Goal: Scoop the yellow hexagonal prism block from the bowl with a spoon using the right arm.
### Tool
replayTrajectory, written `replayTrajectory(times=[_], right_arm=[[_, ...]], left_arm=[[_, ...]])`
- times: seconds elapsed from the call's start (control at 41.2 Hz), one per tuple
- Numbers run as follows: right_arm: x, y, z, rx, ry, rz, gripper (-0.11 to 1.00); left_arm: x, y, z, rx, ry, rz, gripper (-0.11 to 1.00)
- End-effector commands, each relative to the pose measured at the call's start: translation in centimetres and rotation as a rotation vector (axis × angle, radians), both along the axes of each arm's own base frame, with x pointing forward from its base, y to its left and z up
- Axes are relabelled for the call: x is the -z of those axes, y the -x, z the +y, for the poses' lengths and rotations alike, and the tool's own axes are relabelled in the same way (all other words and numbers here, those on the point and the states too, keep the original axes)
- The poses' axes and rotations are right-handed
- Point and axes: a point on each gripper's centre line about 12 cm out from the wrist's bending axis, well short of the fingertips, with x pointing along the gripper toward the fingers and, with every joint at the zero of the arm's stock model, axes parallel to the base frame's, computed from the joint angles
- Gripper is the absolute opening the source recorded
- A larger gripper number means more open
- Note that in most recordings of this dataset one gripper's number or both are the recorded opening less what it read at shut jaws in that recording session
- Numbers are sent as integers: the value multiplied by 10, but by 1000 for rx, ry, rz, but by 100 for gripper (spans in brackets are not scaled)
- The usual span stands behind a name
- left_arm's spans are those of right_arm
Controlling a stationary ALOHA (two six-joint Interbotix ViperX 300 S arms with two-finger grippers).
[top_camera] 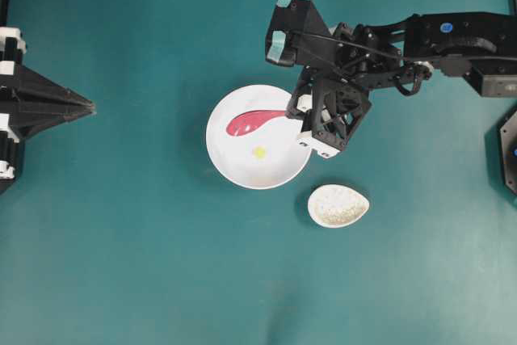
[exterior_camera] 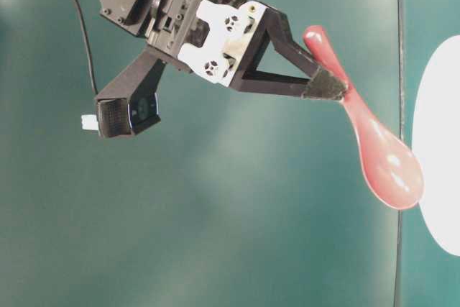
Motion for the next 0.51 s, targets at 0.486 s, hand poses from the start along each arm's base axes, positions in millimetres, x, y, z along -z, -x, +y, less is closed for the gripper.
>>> replayTrajectory(times=[0.486], right_arm=[[-24, 30, 12, 8, -31, 12, 7]], left_arm=[[-11, -2, 0, -1, -5, -26, 8]])
